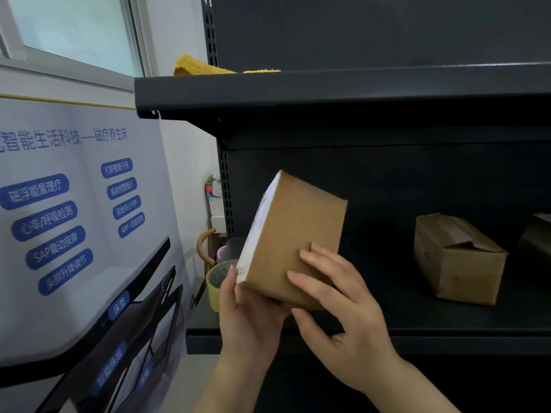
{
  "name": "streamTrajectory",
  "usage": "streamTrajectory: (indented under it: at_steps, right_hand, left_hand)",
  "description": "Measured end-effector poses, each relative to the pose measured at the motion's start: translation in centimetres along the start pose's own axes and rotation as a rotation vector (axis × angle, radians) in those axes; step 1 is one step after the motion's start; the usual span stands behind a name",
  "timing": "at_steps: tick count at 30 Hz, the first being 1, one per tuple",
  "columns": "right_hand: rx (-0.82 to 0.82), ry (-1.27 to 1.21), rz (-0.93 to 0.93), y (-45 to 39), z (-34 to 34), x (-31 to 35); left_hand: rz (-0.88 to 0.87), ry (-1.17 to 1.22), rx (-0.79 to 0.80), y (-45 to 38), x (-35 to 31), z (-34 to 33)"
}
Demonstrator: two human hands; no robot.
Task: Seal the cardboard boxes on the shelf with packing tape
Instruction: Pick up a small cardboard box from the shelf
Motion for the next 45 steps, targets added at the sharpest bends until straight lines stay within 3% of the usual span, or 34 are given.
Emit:
streamTrajectory:
  at_steps: [4,11,19,22,24,28,30,32,42,45]
  right_hand:
    - [-0.033,-0.109,-0.198,0.2,0.4,-1.9]
    - [0.051,-0.788,-0.675,0.6,-1.6,-4.9]
    - [0.086,-0.819,-0.808,0.5,-2.4,-6.7]
    - [0.128,-0.832,-0.853,0.5,-2.7,-7.3]
    - [0.158,-0.904,-0.916,0.7,-3.1,-8.0]
    - [0.176,-0.919,-1.063,1.5,-3.6,-9.9]
    - [0.194,-0.878,-1.142,2.1,-3.9,-10.6]
    - [0.226,-0.883,-1.237,2.9,-4.6,-11.3]
    - [0.143,-0.745,-1.492,6.1,-5.4,-15.2]
    - [0.159,-0.725,-1.459,6.5,-5.0,-14.7]
  left_hand:
    - [-0.327,-0.320,0.082,-0.1,-3.6,-1.0]
    - [-0.884,-1.234,0.202,2.0,-6.2,-4.7]
    - [-1.138,-1.683,0.230,3.9,-4.9,-7.5]
    - [-1.147,-1.665,0.300,4.1,-4.7,-7.8]
    - [-1.091,-1.519,0.335,3.7,-5.2,-7.3]
    - [-0.725,-1.225,0.240,1.0,-5.3,-4.4]
    - [-0.486,-1.123,0.201,0.0,-3.7,-2.7]
    - [-0.353,-1.103,0.194,-0.3,-2.0,-1.4]
    - [-0.260,-1.320,0.188,-0.6,1.2,0.7]
    - [-0.253,-1.349,0.214,-0.7,1.4,0.8]
Point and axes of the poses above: each hand's wrist, its own y-axis away from the middle knuckle, its own z-axis out of the back of the hand, x = y × z, the point moved 10 cm from there along -y, towards the middle knuckle, and after that the axes turned 9 degrees about -z, right-handed, at the moved point
